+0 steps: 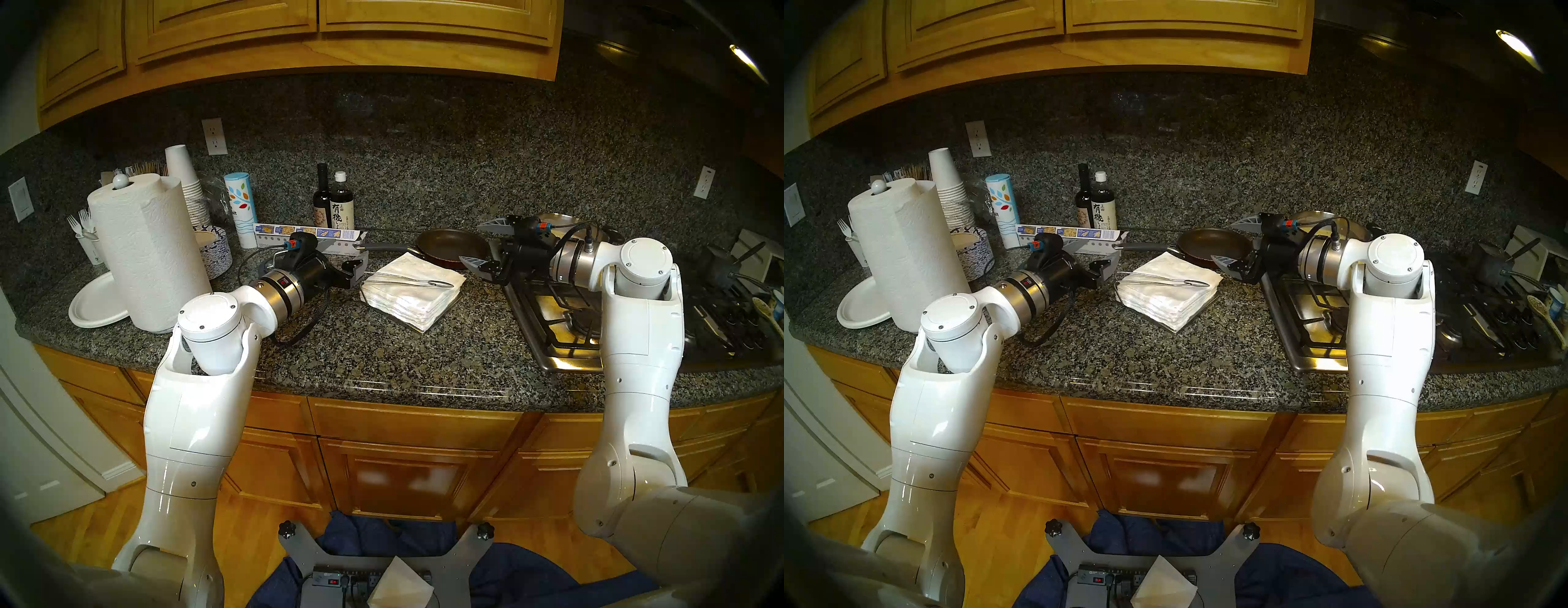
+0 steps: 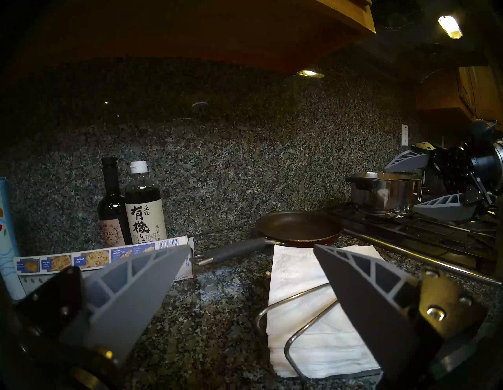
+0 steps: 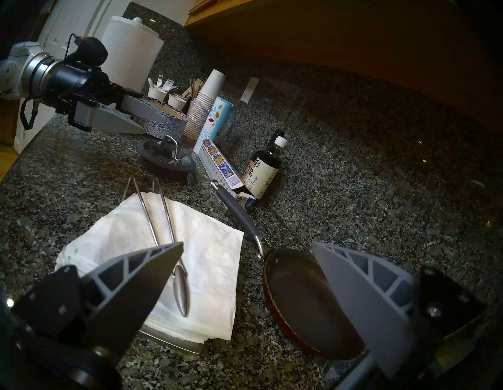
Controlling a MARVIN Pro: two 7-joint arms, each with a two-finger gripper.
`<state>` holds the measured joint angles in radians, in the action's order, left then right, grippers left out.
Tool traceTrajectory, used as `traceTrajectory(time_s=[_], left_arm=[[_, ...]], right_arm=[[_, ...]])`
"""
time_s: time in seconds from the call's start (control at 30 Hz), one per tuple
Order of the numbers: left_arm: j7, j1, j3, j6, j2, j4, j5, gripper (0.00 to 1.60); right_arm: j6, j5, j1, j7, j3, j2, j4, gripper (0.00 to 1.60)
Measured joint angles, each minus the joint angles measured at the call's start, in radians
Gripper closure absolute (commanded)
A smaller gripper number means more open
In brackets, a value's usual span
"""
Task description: Take napkin out of napkin holder
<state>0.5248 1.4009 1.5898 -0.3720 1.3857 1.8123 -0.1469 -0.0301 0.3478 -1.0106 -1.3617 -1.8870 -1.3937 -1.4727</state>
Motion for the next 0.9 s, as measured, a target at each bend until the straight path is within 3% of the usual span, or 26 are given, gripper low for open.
traceTrajectory(time_s=[0.43,0.77,0.83,0.9], left_arm=[[0.016,-0.004,0.005,-0.007,-0.001,-0.010,-0.006,0.00],[0.068,-0.062,0.010,-0.021,-0.022,-0.047,-0.027,0.00],[0.079,-0.076,0.008,-0.024,-0.026,-0.057,-0.031,0.00],[0.091,-0.088,0.004,-0.027,-0.030,-0.068,-0.035,0.00]], right_arm=[[0.006,-0.001,0.002,-0.001,0.005,-0.001,0.020,0.00],[0.013,0.003,0.033,-0.004,0.055,-0.010,0.097,0.00],[0.011,0.006,0.038,-0.004,0.063,-0.010,0.115,0.06],[0.006,0.009,0.041,-0.006,0.069,-0.009,0.130,0.26]])
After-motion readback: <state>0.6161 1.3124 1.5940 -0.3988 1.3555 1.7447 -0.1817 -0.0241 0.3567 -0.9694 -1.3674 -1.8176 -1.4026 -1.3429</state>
